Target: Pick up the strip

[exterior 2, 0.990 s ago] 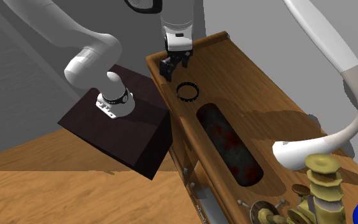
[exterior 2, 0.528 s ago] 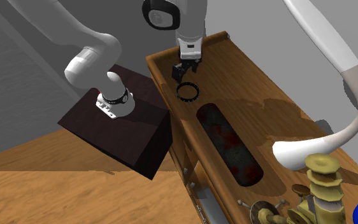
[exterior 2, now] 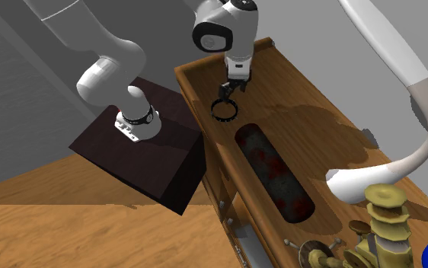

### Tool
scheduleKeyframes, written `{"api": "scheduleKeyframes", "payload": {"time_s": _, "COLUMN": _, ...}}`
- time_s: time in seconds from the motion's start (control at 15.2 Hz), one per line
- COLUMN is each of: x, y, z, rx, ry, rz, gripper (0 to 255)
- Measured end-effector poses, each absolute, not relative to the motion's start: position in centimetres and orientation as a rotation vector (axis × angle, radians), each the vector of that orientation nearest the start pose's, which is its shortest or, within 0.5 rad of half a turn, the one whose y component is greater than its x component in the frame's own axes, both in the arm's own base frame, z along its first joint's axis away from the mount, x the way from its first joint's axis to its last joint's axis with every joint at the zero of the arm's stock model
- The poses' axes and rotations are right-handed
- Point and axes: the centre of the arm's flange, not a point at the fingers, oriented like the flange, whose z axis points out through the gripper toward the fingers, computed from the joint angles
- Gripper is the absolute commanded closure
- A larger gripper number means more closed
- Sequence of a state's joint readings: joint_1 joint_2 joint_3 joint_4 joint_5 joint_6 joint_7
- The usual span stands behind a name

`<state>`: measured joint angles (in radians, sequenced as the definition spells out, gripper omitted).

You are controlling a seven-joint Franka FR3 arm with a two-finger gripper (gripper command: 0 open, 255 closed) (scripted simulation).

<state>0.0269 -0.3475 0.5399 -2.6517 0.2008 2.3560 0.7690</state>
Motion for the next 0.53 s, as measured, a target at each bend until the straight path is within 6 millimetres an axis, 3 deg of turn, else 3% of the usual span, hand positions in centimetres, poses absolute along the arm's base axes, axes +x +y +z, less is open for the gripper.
{"api": "scheduleKeyframes", "payload": {"time_s": 0.46, "x": 34.6, "y": 21.5, "z": 30.3, "rx": -3.100, "ry": 0.587, "rz": -0.056, "gripper": 0}}
{"api": "scheduleKeyframes", "payload": {"time_s": 0.53, "x": 34.7, "y": 21.5, "z": 30.1, "rx": -3.100, "ry": 0.586, "rz": -0.056, "gripper": 255}}
